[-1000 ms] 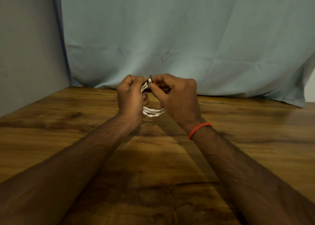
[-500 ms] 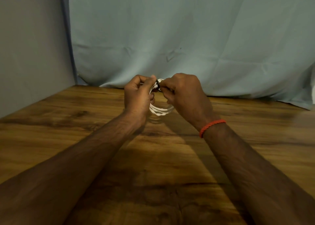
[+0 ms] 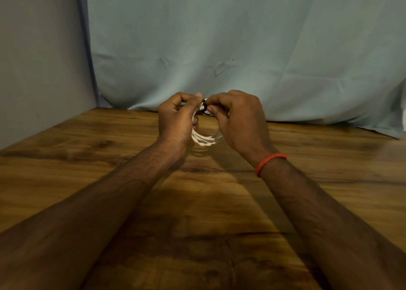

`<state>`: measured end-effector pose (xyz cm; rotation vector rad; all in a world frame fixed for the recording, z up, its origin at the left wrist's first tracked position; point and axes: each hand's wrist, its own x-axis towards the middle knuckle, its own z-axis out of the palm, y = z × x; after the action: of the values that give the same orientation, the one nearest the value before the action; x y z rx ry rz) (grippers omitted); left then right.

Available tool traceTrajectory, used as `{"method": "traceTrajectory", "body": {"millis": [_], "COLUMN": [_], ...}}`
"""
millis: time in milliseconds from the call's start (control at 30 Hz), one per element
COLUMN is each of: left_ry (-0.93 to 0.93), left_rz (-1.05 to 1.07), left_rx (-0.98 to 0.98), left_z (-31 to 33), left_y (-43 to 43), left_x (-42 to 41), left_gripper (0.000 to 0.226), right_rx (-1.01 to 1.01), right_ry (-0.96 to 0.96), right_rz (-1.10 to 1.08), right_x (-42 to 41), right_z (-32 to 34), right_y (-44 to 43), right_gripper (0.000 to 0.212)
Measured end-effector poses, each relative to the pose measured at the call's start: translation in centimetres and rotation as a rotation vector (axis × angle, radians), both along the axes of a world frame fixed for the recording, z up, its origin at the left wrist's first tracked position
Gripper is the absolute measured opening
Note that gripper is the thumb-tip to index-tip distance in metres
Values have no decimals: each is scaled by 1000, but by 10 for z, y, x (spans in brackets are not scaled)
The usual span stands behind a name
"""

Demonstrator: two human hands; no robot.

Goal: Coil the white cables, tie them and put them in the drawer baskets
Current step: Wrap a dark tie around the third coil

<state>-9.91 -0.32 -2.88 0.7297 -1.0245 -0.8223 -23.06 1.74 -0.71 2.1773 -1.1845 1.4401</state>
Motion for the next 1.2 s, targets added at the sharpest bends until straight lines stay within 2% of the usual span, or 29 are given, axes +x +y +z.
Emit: {"method": "traceTrajectory", "body": {"millis": [100,267,400,500,733,1200], "left_ry": [-9,-10,33,55,5,-195], "left_rz": [25,36,2,-7,5,86], "left_rx": [13,40,35,31,-1,-156], "left_z": [-2,-3,-3,-3,-1,3], "left_y": [-1,-1,-2,-2,-4,2], "left_x": [-2,-3,-2,-1,2,3], "left_gripper": [14,18,22,22,22,23], "right_rx": [63,239,265,264,8,-117], "right_ry": [-87,-355,-352,-276,95,333], "right_rz": [-2,72,122,123,-8,-110], "right_x": [4,6,3,1,-3,-2], "right_z": [-2,0,4,6,8,13], "right_y": [1,-1,3,4,3,4], "right_gripper": [14,13,10,12,17,17]}}
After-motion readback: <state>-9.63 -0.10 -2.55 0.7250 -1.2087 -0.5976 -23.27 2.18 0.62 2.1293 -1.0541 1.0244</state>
